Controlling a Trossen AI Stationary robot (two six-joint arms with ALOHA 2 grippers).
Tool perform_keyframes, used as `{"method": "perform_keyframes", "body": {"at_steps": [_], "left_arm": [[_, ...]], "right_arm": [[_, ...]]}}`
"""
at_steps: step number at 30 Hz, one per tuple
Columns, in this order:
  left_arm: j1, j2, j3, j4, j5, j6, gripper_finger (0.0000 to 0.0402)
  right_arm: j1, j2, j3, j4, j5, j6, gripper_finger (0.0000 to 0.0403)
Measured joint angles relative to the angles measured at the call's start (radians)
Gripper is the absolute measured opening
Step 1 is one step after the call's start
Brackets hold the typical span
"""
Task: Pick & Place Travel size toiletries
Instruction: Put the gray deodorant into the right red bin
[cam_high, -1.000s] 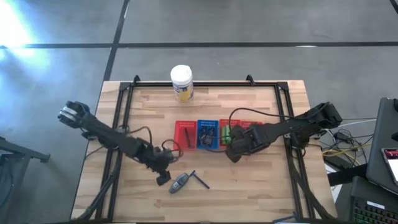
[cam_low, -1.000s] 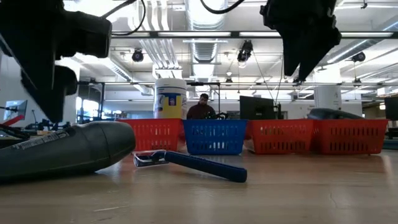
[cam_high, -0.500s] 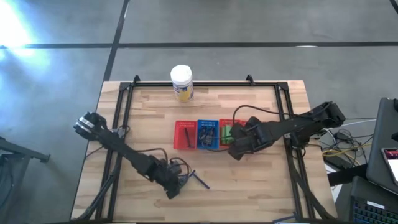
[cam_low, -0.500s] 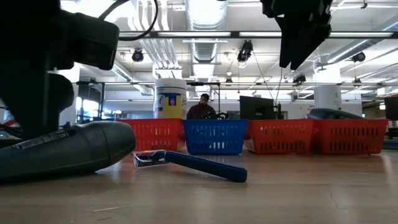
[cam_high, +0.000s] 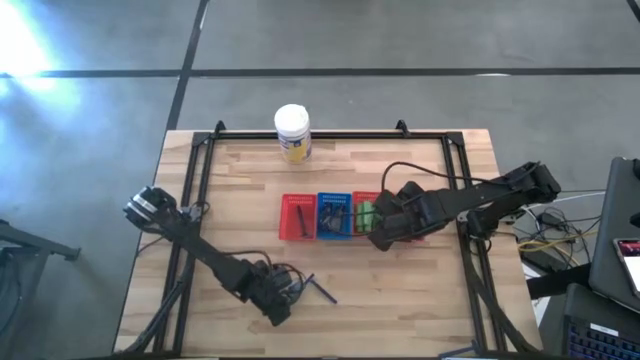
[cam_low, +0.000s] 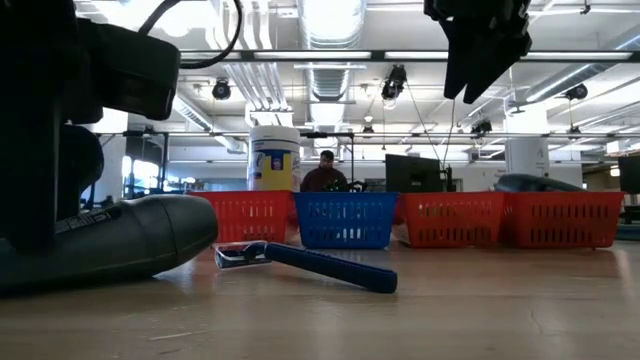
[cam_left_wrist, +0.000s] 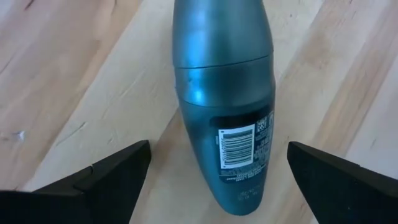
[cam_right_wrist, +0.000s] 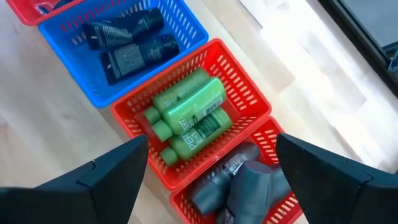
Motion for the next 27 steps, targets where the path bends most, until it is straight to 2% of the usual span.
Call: {"method": "perform_keyframes", "body": {"at_steps": [8, 13, 22, 27], "left_arm": [[-0.001, 0.020, 0.000, -0.034, -0.049, 0.007, 0.0360], [0.000, 0.021, -0.002, -0.058, -0.072, 0.031, 0.0310], [0.002, 0.014, -0.006, -0.082, -0.123, 0.068, 0.0191], [0.004, -0.054, -0.013, -0.098, -0.138, 0.088, 0.0181]], "right_arm": [[-0.013, 0.000, 0.000, 0.001, 0.000, -0.057, 0.0334], [-0.016, 0.000, 0.000, 0.001, 0.000, -0.083, 0.0328], [-0.030, 0.000, 0.000, 0.003, -0.004, -0.098, 0.0316], [-0.033, -0.014, -0.001, 0.030, -0.071, -0.147, 0.0307]]}}
